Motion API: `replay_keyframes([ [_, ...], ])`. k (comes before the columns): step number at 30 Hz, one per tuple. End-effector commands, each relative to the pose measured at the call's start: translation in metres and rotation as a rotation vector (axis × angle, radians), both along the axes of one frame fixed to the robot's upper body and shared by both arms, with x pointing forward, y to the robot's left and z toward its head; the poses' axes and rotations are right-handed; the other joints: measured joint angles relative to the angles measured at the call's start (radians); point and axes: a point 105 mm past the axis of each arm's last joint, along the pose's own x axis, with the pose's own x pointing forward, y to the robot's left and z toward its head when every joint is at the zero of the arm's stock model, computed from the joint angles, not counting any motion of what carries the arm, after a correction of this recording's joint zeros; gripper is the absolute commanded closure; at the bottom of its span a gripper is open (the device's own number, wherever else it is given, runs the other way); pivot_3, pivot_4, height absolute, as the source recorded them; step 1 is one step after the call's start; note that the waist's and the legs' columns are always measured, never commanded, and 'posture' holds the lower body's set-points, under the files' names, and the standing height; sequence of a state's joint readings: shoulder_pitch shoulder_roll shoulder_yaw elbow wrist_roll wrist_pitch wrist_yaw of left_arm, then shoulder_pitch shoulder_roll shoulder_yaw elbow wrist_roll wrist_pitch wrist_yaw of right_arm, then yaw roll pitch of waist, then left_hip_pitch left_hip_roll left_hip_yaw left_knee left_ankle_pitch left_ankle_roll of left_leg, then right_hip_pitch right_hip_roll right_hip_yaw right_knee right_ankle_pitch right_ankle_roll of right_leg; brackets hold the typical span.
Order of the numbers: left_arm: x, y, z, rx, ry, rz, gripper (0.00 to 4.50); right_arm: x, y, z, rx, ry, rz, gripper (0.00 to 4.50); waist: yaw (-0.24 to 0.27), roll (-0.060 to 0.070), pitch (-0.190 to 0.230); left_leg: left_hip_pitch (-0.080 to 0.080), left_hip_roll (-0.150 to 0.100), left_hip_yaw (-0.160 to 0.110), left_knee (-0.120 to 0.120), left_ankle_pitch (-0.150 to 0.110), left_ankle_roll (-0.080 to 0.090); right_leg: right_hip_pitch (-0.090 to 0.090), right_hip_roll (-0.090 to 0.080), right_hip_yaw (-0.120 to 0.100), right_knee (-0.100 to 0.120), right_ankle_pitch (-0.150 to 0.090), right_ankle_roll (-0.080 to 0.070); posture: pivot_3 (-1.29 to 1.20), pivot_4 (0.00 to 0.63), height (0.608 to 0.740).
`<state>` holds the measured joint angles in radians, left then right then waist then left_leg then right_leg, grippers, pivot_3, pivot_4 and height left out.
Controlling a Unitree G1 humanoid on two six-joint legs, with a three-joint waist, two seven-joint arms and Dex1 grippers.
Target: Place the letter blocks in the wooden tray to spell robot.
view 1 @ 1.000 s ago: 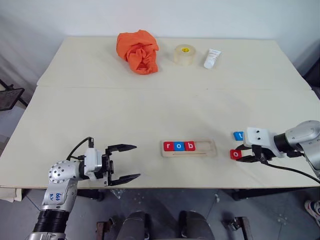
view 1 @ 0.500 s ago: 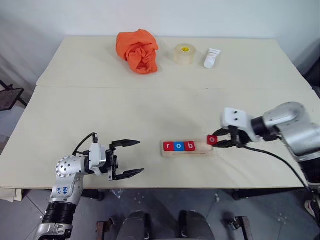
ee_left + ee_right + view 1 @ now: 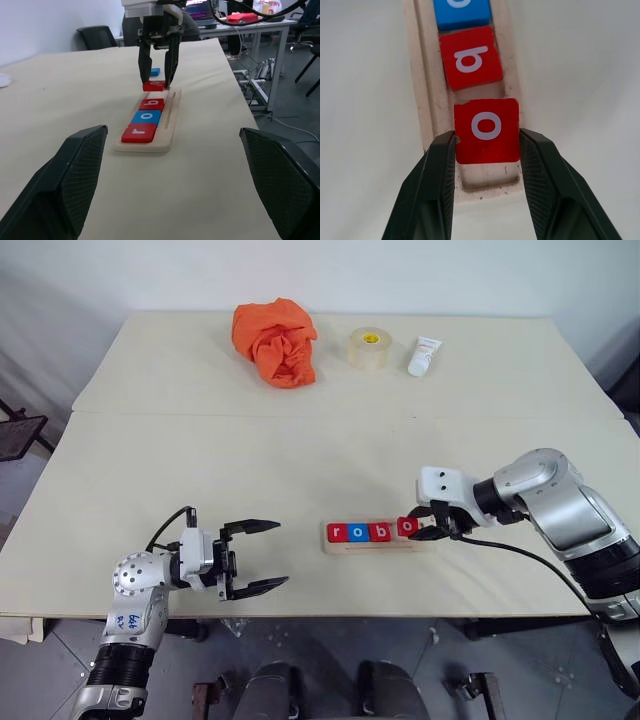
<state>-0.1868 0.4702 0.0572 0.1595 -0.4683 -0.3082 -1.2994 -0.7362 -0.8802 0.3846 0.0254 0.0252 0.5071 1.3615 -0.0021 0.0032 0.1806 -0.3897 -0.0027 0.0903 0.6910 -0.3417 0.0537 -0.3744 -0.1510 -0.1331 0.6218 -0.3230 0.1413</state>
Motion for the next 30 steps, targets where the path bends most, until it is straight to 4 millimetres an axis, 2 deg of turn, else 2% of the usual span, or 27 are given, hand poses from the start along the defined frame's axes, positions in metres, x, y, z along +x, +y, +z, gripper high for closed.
replay_keyframes([
  [1,-0.003,-0.005,0.008,-0.010,-0.048,-0.009,0.00,0.002,0.007,0.010,0.009,-0.033,0.032,3.05,0.000,0.000,0.000,0.000,0.000,0.000,0.000,0.000,0.000,0.000,0.000,0.000,0.000,0.000,0.000,0.00,0.150,0.740],
  [9,-0.003,-0.006,0.008,-0.016,-0.049,0.002,0.00,0.001,0.010,0.006,-0.003,-0.023,0.056,3.05,-0.001,0.000,0.000,0.000,0.000,0.000,0.000,0.000,0.000,0.000,0.000,0.000,0.000,0.000,0.000,0.00,0.150,0.740],
  [17,-0.002,-0.006,0.009,-0.015,-0.051,0.008,0.00,-0.003,0.015,0.005,0.000,-0.014,0.081,0.25,-0.001,0.000,0.000,0.000,0.000,0.000,0.000,0.000,0.000,0.000,0.000,0.000,0.000,0.000,0.000,0.00,0.150,0.740],
  [18,-0.002,-0.006,0.009,-0.015,-0.052,0.008,0.00,-0.003,0.015,0.006,0.002,-0.016,0.081,0.02,-0.001,0.000,0.000,0.000,0.000,0.000,0.000,0.000,0.000,0.000,0.000,0.000,0.000,0.000,0.000,0.00,0.150,0.740],
  [22,-0.001,-0.007,0.010,-0.017,-0.053,0.009,0.00,-0.004,0.013,0.010,0.009,-0.030,0.071,0.02,0.000,0.000,0.000,0.000,0.000,0.000,0.000,0.000,0.000,0.000,0.000,0.000,0.000,0.000,0.000,0.00,0.150,0.740],
  [27,0.002,-0.009,0.010,-0.023,-0.052,0.007,0.00,-0.008,0.002,0.017,0.051,-0.052,-0.001,0.02,0.003,0.000,0.000,0.000,0.000,0.000,0.000,0.000,0.000,0.000,0.000,0.000,0.000,0.000,0.000,0.00,0.150,0.740],
  [30,0.004,-0.010,0.010,-0.024,-0.051,0.003,0.00,-0.013,-0.006,0.016,0.052,-0.040,-0.029,0.63,0.001,0.000,0.000,0.000,0.000,0.000,0.000,0.000,0.000,0.000,0.000,0.000,0.000,0.000,0.000,0.00,0.150,0.740],
])
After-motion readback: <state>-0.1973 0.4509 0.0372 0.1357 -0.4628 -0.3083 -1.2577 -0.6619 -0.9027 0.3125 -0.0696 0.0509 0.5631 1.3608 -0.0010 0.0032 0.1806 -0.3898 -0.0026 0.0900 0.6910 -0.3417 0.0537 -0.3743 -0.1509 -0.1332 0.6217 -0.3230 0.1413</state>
